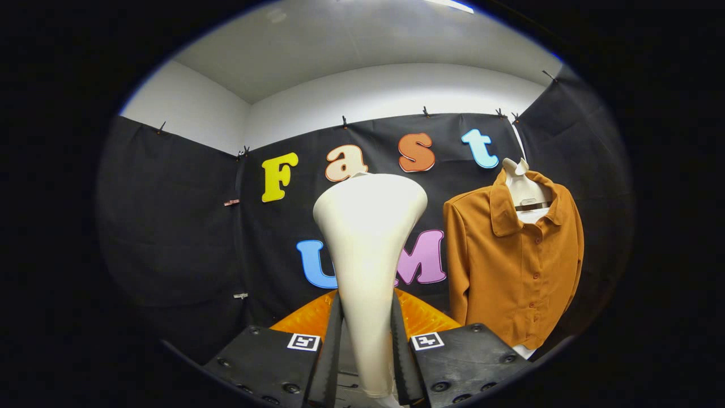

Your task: Iron the clothes twice with a garment steamer, once on the left side and once on the right side.

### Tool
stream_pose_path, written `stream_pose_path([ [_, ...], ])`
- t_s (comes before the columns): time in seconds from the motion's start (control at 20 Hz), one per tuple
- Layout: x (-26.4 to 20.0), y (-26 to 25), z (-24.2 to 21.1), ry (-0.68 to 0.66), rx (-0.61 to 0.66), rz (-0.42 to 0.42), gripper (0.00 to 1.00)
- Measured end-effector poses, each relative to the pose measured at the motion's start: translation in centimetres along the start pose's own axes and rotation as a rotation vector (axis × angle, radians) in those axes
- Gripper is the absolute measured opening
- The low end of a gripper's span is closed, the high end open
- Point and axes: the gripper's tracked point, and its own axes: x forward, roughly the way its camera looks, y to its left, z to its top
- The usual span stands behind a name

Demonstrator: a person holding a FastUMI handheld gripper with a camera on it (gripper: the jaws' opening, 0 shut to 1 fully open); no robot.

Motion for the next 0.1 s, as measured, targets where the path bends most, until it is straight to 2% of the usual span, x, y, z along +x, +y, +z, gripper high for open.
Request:
stream_pose_path([
  [0.1,-0.08,0.08,0.03,0.001,0.002,-0.004,0.44],
])
